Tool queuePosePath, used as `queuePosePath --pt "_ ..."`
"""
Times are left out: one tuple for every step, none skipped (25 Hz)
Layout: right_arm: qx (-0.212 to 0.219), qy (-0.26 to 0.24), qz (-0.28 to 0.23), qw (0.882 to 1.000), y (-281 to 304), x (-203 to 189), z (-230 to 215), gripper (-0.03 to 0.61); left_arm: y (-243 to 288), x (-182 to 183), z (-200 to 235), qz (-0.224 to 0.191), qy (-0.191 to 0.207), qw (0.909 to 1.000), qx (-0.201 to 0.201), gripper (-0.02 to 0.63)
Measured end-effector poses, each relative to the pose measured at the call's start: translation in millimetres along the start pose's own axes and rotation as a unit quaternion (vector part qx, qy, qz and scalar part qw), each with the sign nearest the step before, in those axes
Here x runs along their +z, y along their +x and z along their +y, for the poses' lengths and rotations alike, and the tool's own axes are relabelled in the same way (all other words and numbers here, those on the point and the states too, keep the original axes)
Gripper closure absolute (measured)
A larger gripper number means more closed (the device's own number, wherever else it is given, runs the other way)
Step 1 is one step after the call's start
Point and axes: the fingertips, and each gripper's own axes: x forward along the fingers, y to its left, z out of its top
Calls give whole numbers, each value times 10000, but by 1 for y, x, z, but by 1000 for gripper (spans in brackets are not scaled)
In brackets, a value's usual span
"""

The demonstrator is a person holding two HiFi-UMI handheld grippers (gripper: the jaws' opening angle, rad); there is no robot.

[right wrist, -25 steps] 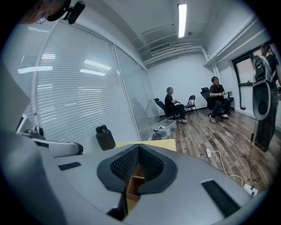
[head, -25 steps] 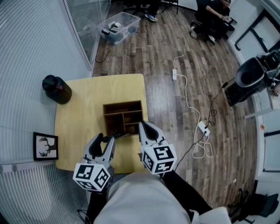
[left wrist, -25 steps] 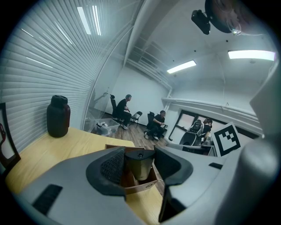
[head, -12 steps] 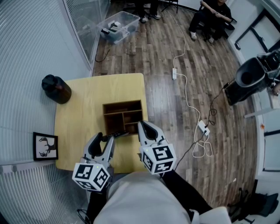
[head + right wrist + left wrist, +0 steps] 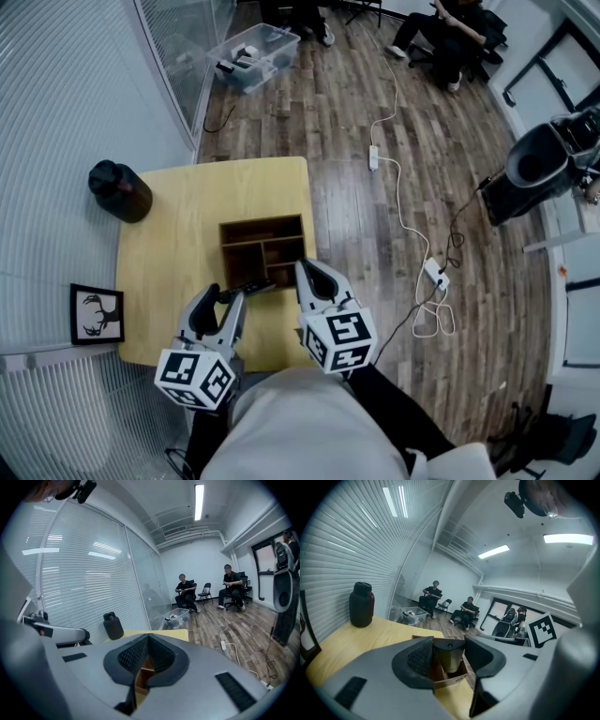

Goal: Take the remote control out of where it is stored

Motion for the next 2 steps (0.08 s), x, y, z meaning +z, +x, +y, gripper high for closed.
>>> queuePosePath --pt "0 -5 9 10000 0 0 0 575 0 0 -1 3 1 10000 -6 402" --pt "1 -10 18 10000 0 -1 -1 575 0 0 -1 6 3 10000 -12 402"
